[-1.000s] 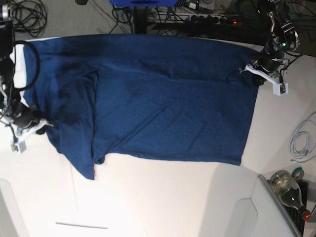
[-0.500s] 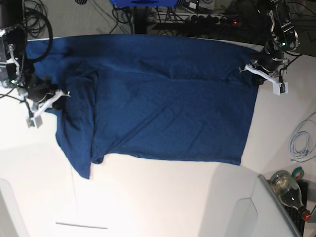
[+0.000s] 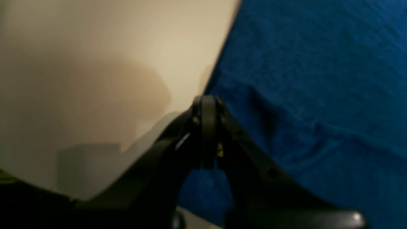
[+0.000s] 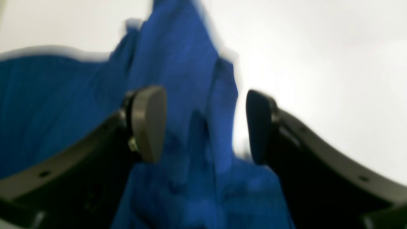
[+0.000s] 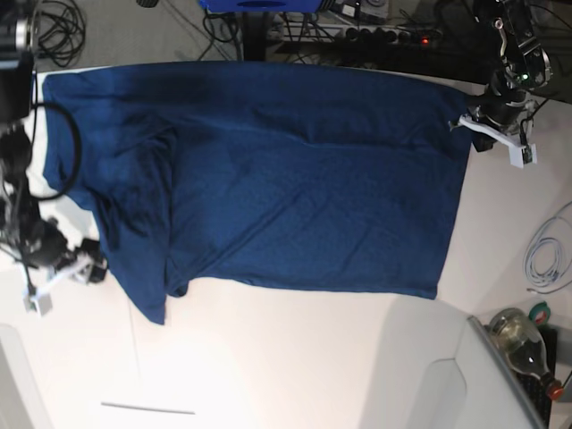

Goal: Layout the t-shirt on the table in an organized manner, then fold the t-shirt properly
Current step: 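Grasp the shirt side edge with the right gripper and drag it outward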

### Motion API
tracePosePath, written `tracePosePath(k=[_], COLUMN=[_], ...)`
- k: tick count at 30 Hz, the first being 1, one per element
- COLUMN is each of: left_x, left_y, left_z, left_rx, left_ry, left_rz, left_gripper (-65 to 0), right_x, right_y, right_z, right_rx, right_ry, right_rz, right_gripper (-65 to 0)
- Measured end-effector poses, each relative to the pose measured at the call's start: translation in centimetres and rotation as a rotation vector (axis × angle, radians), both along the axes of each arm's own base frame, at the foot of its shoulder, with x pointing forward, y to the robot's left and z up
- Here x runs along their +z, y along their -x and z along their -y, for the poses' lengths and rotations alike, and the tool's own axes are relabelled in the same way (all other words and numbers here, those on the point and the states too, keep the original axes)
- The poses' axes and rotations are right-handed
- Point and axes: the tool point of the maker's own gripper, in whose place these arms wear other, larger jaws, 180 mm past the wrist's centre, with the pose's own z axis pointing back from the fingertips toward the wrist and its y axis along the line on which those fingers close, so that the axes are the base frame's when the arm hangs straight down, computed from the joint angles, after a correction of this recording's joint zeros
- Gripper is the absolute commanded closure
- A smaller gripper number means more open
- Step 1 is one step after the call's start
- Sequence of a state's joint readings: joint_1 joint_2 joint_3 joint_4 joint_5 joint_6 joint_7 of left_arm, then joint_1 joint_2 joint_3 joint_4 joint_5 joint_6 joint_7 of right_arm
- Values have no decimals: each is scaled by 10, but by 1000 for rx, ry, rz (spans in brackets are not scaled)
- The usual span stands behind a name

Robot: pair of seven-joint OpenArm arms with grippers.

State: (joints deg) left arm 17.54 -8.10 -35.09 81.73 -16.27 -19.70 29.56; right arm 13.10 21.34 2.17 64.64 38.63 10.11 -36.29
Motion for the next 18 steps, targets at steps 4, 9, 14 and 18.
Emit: tracePosePath(k=[4, 9, 14, 18], left_x=[2, -1, 1, 1], left_y=[2, 14, 12, 12], left_z=[-5, -9, -10, -12], left_rx=[16, 25, 17, 19], left_ry=[-2, -8, -12, -14], left_rz=[11, -13, -11, -11], left_gripper=[0, 0, 0, 0], right_x=[-24, -32, -36, -42], right_y=[-29, -40, -39, -36], right_z=[4, 1, -8, -13], right_rx=[-32, 15, 21, 18], right_ry=[8, 78, 64, 53], right_rz=[-65, -70, -74, -90], right_gripper=[-377, -375, -375, -371])
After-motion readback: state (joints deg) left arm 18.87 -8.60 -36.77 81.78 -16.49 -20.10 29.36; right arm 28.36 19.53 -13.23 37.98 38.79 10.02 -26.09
